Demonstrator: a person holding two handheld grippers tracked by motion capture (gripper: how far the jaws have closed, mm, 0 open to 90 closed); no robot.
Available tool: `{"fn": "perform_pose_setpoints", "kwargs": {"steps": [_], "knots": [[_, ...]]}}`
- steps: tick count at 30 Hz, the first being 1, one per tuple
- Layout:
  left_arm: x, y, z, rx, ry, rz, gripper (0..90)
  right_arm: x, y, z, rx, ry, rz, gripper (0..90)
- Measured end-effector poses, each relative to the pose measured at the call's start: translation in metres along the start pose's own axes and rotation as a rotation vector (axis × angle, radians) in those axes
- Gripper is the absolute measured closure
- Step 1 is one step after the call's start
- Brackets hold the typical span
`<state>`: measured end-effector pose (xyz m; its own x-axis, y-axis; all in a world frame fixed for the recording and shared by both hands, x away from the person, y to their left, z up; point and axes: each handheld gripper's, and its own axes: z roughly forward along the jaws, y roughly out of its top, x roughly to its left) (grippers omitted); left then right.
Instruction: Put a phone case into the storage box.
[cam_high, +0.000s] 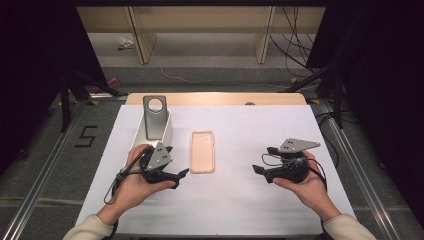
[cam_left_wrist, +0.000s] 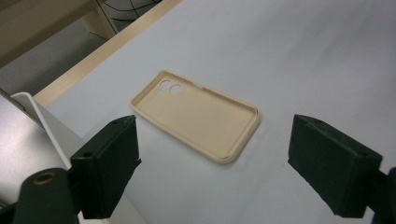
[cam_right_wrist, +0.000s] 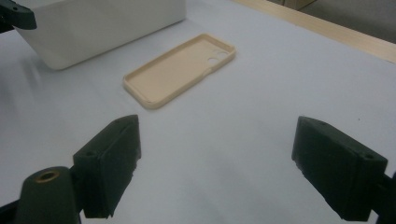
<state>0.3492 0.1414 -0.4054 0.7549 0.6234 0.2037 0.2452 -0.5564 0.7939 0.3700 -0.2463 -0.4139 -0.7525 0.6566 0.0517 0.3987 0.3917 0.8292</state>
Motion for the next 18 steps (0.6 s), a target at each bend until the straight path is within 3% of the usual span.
{"fn": "perform_pose_setpoints", "kwargs": {"steps": [4, 12, 18], "knots": [[-0.001, 0.010, 0.008, 0.054, -0.014, 0.053, 15.8, -0.001, -0.003, -0.004, -0.001, -0.005, 0.010, 16.3], [-0.003, 0.026, 0.022, 0.100, -0.024, 0.139, 16.6, -0.001, -0.004, -0.008, -0.008, -0.007, 0.014, 16.4], [-0.004, 0.034, 0.035, 0.162, -0.041, 0.204, 17.4, 0.000, -0.004, -0.010, -0.015, -0.010, 0.013, 16.3]]}}
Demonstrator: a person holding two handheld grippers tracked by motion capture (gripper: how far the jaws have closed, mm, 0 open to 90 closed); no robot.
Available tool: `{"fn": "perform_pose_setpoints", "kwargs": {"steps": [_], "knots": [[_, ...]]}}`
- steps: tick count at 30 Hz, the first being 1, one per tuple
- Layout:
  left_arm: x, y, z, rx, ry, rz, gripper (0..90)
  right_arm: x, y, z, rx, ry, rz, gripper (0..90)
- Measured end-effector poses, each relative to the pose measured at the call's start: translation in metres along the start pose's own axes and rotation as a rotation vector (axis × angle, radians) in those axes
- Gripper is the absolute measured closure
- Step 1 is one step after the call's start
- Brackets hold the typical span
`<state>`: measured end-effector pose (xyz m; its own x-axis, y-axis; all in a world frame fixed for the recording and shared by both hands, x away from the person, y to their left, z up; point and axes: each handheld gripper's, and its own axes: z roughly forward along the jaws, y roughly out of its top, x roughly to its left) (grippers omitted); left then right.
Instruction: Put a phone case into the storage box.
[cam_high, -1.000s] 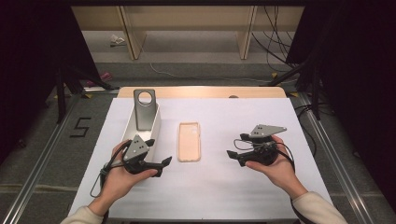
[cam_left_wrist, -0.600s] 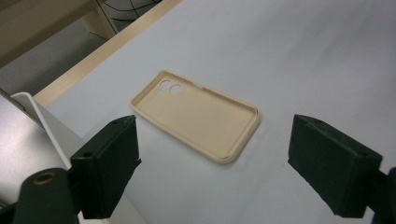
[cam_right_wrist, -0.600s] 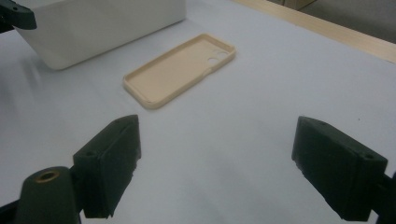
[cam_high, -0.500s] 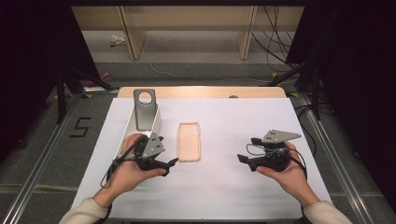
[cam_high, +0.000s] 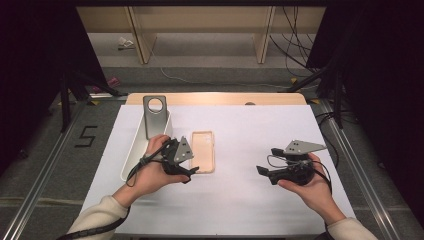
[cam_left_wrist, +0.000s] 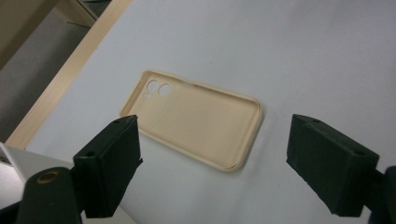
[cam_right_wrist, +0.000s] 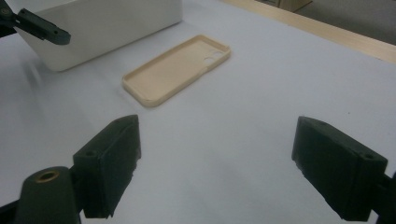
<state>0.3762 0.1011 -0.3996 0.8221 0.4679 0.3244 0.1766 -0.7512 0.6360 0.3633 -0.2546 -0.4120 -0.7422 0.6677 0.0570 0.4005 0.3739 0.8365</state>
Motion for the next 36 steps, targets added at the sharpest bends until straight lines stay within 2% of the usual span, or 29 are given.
{"fn": "perform_pose_setpoints", "kwargs": {"steps": [10, 17, 23, 32, 36], "knots": [[0.001, 0.008, 0.023, 0.098, 0.002, 0.110, 19.2, 0.001, 0.000, 0.001, 0.003, 0.004, 0.004, 16.4], [-0.008, 0.016, 0.037, 0.142, -0.021, 0.177, 19.7, 0.000, -0.001, 0.001, 0.002, 0.005, 0.008, 16.3], [-0.013, 0.018, 0.052, 0.193, -0.033, 0.254, 20.9, 0.000, -0.001, 0.001, 0.001, 0.005, 0.010, 16.4], [-0.019, 0.017, 0.069, 0.250, -0.055, 0.320, 21.6, 0.000, -0.001, 0.001, -0.001, 0.007, 0.011, 16.4], [-0.020, 0.015, 0.074, 0.267, -0.064, 0.324, 21.9, -0.001, -0.001, 0.000, -0.003, 0.007, 0.011, 16.4]]}}
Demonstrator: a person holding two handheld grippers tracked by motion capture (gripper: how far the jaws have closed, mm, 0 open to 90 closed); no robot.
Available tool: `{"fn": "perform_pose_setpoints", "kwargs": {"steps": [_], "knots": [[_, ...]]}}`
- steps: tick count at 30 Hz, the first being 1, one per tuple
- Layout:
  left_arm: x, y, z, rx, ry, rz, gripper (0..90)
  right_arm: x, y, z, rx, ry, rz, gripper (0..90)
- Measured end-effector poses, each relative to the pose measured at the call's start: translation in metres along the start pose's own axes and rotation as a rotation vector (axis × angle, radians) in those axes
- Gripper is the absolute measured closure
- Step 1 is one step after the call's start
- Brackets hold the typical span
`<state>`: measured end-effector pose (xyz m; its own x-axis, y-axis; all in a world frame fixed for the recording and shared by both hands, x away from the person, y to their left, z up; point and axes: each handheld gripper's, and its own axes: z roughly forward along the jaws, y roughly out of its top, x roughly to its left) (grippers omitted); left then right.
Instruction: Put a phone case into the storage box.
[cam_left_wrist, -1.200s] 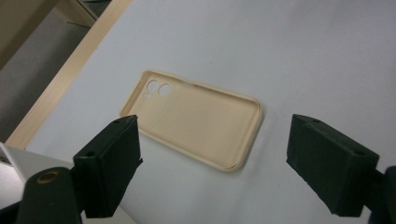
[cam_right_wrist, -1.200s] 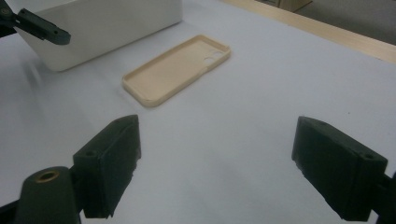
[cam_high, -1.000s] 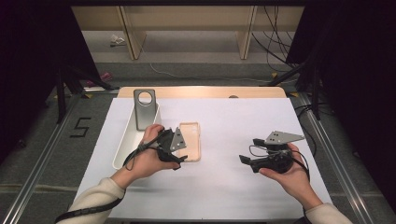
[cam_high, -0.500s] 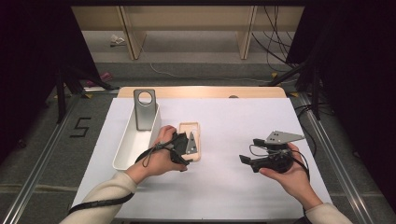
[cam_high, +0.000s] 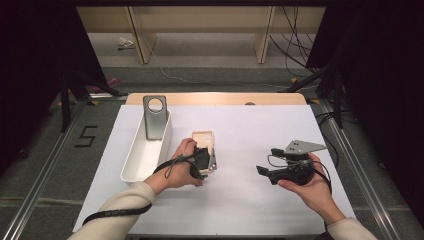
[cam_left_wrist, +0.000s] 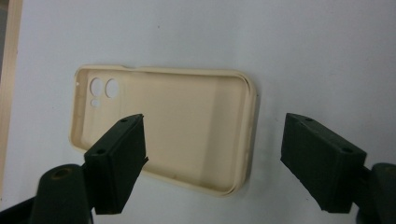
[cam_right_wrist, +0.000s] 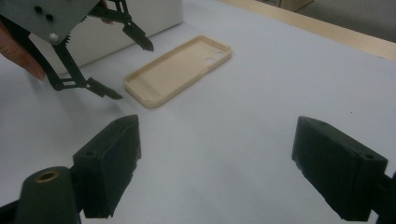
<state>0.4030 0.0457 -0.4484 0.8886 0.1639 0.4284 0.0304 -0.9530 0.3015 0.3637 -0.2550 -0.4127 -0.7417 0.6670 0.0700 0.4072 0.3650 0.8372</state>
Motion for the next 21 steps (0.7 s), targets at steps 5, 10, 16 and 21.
{"fn": "perform_pose_setpoints", "kwargs": {"steps": [5, 10, 16, 21], "knots": [[0.001, 0.001, 0.004, 0.024, -0.005, 0.026, 22.4, 0.000, 0.000, 0.000, 0.000, 0.003, -0.003, 16.3], [0.002, 0.000, 0.007, 0.040, -0.004, 0.041, 23.4, 0.000, 0.000, 0.000, 0.001, 0.005, -0.004, 16.4], [0.001, -0.001, 0.010, 0.052, -0.006, 0.036, 23.6, 0.001, 0.000, 0.001, 0.001, 0.007, -0.002, 16.4], [0.002, 0.000, 0.013, 0.059, -0.001, 0.057, 23.8, 0.001, 0.000, 0.000, 0.000, 0.008, -0.003, 16.3]]}}
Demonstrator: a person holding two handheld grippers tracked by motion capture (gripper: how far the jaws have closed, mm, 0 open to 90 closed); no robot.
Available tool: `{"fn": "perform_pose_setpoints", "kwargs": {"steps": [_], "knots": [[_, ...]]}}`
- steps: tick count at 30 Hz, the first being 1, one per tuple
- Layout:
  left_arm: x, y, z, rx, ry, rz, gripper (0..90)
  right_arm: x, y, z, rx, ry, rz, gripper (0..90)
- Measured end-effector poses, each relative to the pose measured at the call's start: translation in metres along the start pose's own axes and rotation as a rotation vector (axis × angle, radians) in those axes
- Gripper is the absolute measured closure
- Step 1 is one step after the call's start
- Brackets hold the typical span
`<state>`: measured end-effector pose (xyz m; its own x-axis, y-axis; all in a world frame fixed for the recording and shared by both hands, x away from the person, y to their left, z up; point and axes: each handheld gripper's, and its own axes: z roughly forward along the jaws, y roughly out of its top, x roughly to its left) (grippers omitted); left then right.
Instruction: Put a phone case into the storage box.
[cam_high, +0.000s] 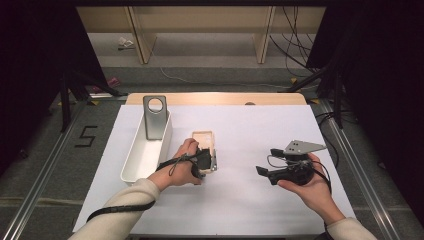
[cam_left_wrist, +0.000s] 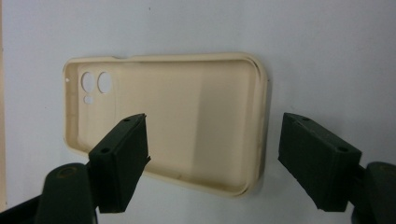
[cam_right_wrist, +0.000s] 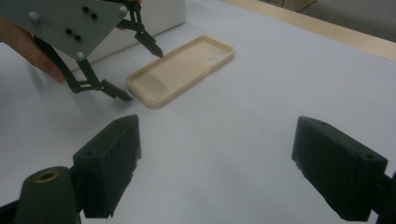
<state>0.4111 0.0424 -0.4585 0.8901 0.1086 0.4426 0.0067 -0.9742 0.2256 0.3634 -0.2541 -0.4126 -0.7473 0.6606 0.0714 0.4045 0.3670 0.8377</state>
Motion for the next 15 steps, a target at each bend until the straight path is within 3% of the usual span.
{"fn": "perform_pose_setpoints", "kwargs": {"steps": [8, 11, 15], "knots": [[0.0013, 0.0000, 0.0030, 0.005, 0.001, 0.007, 24.6, 0.0003, 0.0001, -0.0012, -0.004, 0.001, -0.005, 16.4], [0.0002, -0.0008, 0.0034, 0.005, -0.006, -0.009, 24.9, 0.0003, 0.0001, -0.0021, -0.008, -0.001, -0.003, 16.3], [0.0014, -0.0019, 0.0042, 0.010, -0.002, 0.007, 25.6, 0.0002, 0.0001, -0.0024, -0.013, -0.002, 0.000, 16.4]]}}
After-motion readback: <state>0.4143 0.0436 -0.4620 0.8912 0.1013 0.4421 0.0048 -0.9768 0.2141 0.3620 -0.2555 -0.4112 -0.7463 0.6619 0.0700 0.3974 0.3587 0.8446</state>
